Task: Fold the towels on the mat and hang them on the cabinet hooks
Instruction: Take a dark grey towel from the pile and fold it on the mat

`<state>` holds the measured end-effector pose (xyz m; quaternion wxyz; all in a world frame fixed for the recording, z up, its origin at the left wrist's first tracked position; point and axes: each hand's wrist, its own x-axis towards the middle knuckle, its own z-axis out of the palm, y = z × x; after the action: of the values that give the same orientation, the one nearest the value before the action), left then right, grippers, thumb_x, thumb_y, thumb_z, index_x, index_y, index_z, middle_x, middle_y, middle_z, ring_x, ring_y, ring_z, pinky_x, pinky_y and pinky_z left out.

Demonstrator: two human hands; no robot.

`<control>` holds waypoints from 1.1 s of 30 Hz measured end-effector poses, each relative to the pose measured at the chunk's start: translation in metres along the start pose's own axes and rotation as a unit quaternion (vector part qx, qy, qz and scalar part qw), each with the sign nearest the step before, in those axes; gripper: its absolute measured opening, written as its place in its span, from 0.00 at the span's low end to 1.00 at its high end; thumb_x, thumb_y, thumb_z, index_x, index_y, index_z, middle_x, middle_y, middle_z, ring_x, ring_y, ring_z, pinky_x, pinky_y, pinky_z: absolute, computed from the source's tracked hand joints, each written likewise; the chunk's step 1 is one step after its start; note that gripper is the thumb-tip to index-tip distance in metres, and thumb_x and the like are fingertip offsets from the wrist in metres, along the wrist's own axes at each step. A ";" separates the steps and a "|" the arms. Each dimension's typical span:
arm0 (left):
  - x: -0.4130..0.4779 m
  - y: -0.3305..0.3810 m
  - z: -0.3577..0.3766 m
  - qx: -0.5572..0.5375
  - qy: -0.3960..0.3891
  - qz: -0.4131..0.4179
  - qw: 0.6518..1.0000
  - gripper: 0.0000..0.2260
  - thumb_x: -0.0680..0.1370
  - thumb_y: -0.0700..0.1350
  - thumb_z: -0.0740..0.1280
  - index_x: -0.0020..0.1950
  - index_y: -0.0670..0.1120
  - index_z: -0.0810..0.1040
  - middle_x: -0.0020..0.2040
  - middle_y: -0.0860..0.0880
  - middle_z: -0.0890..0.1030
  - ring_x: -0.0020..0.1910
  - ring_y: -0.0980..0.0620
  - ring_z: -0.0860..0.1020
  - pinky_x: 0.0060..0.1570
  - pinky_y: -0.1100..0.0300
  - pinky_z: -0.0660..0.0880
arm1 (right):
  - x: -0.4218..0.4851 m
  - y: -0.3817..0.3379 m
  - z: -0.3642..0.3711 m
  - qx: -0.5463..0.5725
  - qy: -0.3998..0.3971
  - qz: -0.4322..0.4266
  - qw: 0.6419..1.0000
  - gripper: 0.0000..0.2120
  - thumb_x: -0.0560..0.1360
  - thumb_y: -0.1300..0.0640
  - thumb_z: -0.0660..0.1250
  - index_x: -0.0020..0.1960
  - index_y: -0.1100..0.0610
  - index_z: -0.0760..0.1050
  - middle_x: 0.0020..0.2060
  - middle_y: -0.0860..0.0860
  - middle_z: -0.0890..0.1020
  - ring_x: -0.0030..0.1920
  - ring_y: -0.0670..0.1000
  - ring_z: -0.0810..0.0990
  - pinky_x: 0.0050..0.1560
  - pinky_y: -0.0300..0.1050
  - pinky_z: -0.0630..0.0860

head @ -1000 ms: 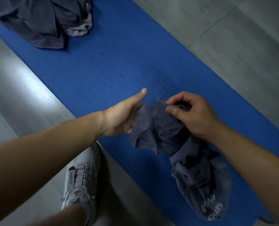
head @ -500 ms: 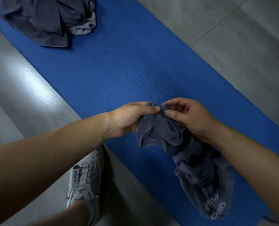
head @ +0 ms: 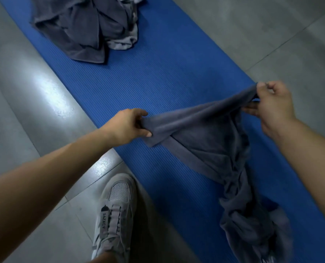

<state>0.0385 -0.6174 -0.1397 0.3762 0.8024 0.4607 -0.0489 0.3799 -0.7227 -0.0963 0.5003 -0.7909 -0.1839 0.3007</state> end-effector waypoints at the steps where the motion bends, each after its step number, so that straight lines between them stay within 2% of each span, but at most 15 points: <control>1: 0.002 -0.006 0.002 0.028 0.008 -0.009 1.000 0.21 0.71 0.51 0.79 0.61 0.47 0.80 0.51 0.49 0.83 0.53 0.47 0.80 0.52 0.59 0.72 | 0.008 -0.001 0.006 -0.002 0.000 -0.004 1.000 0.08 0.83 0.51 0.61 0.44 0.48 0.69 0.42 0.52 0.80 0.36 0.53 0.83 0.41 0.53 0.84; 5: 0.005 -0.029 0.013 0.071 0.018 -0.059 0.996 0.09 0.76 0.56 0.72 0.45 0.52 0.82 0.39 0.53 0.81 0.43 0.50 0.79 0.46 0.54 0.76 | 0.034 -0.008 0.031 -0.031 -0.002 -0.032 0.999 0.10 0.82 0.51 0.62 0.42 0.48 0.71 0.42 0.51 0.78 0.36 0.47 0.79 0.32 0.41 0.79; 7: 0.009 -0.047 0.015 -0.047 0.021 -0.089 0.995 0.12 0.77 0.54 0.72 0.40 0.47 0.80 0.37 0.50 0.81 0.41 0.48 0.78 0.45 0.53 0.76 | 0.046 -0.013 0.042 -0.058 -0.003 -0.043 0.997 0.11 0.82 0.52 0.62 0.41 0.48 0.72 0.38 0.48 0.77 0.35 0.45 0.76 0.30 0.37 0.73; 8: 0.008 -0.054 0.014 -0.174 0.021 -0.118 0.977 0.13 0.77 0.52 0.72 0.40 0.43 0.78 0.37 0.46 0.80 0.40 0.48 0.78 0.45 0.53 0.75 | 0.053 -0.014 0.047 -0.073 -0.006 -0.043 0.996 0.11 0.82 0.52 0.62 0.40 0.48 0.72 0.37 0.47 0.76 0.36 0.44 0.76 0.30 0.37 0.73; 10: 0.010 -0.065 0.011 -0.418 0.045 -0.149 0.895 0.13 0.77 0.49 0.73 0.42 0.41 0.76 0.39 0.41 0.75 0.39 0.46 0.74 0.44 0.52 0.73 | 0.065 -0.013 0.058 -0.090 -0.020 -0.036 0.995 0.11 0.82 0.53 0.61 0.40 0.48 0.71 0.38 0.46 0.75 0.38 0.44 0.75 0.29 0.37 0.74; 11: 0.012 -0.070 0.010 -0.480 0.071 -0.152 0.861 0.12 0.77 0.48 0.72 0.41 0.42 0.74 0.38 0.42 0.74 0.38 0.46 0.72 0.42 0.53 0.72 | 0.071 -0.012 0.065 -0.102 -0.027 -0.039 0.994 0.11 0.83 0.53 0.61 0.41 0.48 0.71 0.38 0.47 0.74 0.38 0.45 0.75 0.28 0.37 0.75; 14: 0.020 -0.077 0.005 -0.538 0.119 -0.183 0.814 0.15 0.78 0.49 0.72 0.37 0.47 0.70 0.35 0.45 0.73 0.33 0.50 0.73 0.36 0.56 0.75 | 0.086 -0.010 0.090 -0.148 -0.040 -0.058 0.987 0.11 0.83 0.50 0.60 0.41 0.47 0.70 0.40 0.47 0.72 0.37 0.47 0.73 0.25 0.40 0.76; 16: 0.025 -0.081 -0.002 -0.580 0.086 -0.197 0.786 0.14 0.74 0.49 0.75 0.38 0.47 0.71 0.36 0.45 0.77 0.35 0.50 0.78 0.39 0.55 0.80 | 0.097 -0.011 0.105 -0.147 -0.044 -0.052 0.987 0.10 0.83 0.49 0.59 0.43 0.46 0.69 0.41 0.48 0.70 0.38 0.48 0.73 0.26 0.44 0.79; 18: 0.026 -0.085 -0.010 -0.571 0.013 -0.196 0.797 0.13 0.69 0.43 0.78 0.44 0.44 0.75 0.41 0.44 0.81 0.40 0.49 0.82 0.41 0.55 0.82 | 0.113 -0.010 0.117 -0.171 -0.049 -0.055 0.983 0.08 0.83 0.49 0.59 0.47 0.49 0.70 0.41 0.47 0.70 0.40 0.49 0.75 0.31 0.50 0.82; 20: 0.028 -0.089 -0.014 -0.473 -0.034 -0.191 0.859 0.14 0.70 0.34 0.77 0.50 0.36 0.77 0.44 0.41 0.82 0.42 0.48 0.83 0.41 0.59 0.83 | 0.131 -0.006 0.125 -0.223 -0.053 -0.081 0.970 0.05 0.82 0.50 0.60 0.51 0.51 0.72 0.41 0.48 0.74 0.42 0.51 0.76 0.43 0.54 0.83; 22: 0.032 -0.088 -0.017 -0.393 0.024 -0.200 0.897 0.13 0.71 0.31 0.76 0.52 0.29 0.76 0.44 0.39 0.81 0.43 0.46 0.81 0.40 0.60 0.82 | 0.147 -0.002 0.131 -0.288 -0.057 -0.123 0.948 0.07 0.81 0.56 0.61 0.57 0.55 0.75 0.45 0.50 0.76 0.47 0.51 0.75 0.52 0.46 0.76; 25: 0.049 -0.091 -0.026 -0.411 0.167 -0.224 0.868 0.13 0.72 0.37 0.78 0.49 0.34 0.78 0.43 0.38 0.82 0.42 0.45 0.82 0.41 0.57 0.83 | 0.164 -0.010 0.144 -0.319 -0.033 -0.157 0.934 0.11 0.81 0.61 0.61 0.61 0.61 0.76 0.49 0.52 0.75 0.50 0.49 0.73 0.48 0.34 0.66; 29: 0.078 -0.099 -0.034 -0.332 0.267 -0.243 0.871 0.16 0.72 0.50 0.79 0.45 0.42 0.76 0.42 0.44 0.82 0.41 0.48 0.81 0.47 0.47 0.80 | 0.191 -0.027 0.183 -0.272 -0.013 -0.159 0.949 0.14 0.79 0.56 0.61 0.62 0.58 0.75 0.50 0.51 0.76 0.50 0.49 0.75 0.55 0.42 0.74; 31: 0.086 -0.105 -0.037 -0.279 0.299 -0.262 0.874 0.17 0.73 0.54 0.77 0.47 0.43 0.76 0.43 0.48 0.81 0.43 0.49 0.79 0.48 0.47 0.79 | 0.202 -0.030 0.203 -0.242 -0.055 -0.143 0.958 0.19 0.76 0.56 0.63 0.66 0.54 0.74 0.52 0.51 0.76 0.51 0.49 0.76 0.60 0.45 0.76; 33: 0.092 -0.112 -0.041 -0.252 0.309 -0.279 0.873 0.16 0.74 0.54 0.76 0.50 0.44 0.75 0.45 0.50 0.80 0.46 0.48 0.79 0.53 0.46 0.79 | 0.202 -0.029 0.211 -0.254 -0.101 -0.136 0.952 0.24 0.77 0.59 0.66 0.72 0.53 0.69 0.58 0.52 0.74 0.56 0.49 0.74 0.63 0.41 0.73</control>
<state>-0.0069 -0.4937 -0.2118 0.3750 0.4924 0.7550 0.2165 0.3925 -0.4473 -0.1961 0.2982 -0.8246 -0.4097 0.2515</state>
